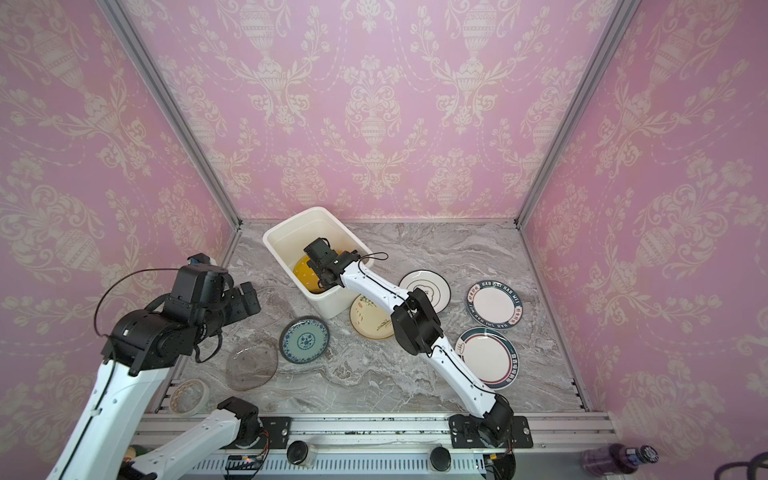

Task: Place the plates into the plastic bin on the countertop
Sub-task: 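Lay the dotted plate flat onto the bear plate and open the right gripper, then lift the right gripper out of the bin and reach toward the green-rimmed plates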

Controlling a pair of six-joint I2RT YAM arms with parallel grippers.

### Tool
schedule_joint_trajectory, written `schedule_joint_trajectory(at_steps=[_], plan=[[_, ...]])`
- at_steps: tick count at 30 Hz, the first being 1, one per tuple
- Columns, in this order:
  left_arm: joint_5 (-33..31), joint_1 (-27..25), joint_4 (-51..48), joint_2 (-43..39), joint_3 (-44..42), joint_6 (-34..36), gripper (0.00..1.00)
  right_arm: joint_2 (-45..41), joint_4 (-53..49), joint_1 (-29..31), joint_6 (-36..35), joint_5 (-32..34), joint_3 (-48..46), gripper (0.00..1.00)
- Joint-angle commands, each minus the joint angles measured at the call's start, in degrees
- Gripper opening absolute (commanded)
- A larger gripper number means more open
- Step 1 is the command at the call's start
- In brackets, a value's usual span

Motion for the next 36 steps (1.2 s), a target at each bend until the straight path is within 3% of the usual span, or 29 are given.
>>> schedule_joint_trajectory(at_steps=[1, 11, 27, 32, 36], plan=[[-2.23, 0.57, -0.89, -0.35, -0.08, 1.55, 0.97, 0.83, -4.43, -0.57, 0.71, 1.93, 2.95, 1.00], [-2.00, 0.50, -0.30, -0.86, 0.42, 0.71, 0.97, -3.97, -6.31, 0.27, -1.39, 4.65, 4.01, 1.00], [-4.99, 0.57, 1.51, -2.01, 6.30, 5.32, 0.97, -18.33, -7.36, 4.35, -14.81, 9.72, 2.26, 1.00], [-3.89, 0.57, 0.98, -2.70, 9.41, 5.62, 0.98, -25.49, -5.98, 5.33, -17.52, 11.62, -3.37, 1.00], [2.91, 0.53, 0.19, -2.80, 12.01, 7.14, 0.98, -31.46, -6.03, 6.14, -24.26, 12.53, -5.84, 1.00]])
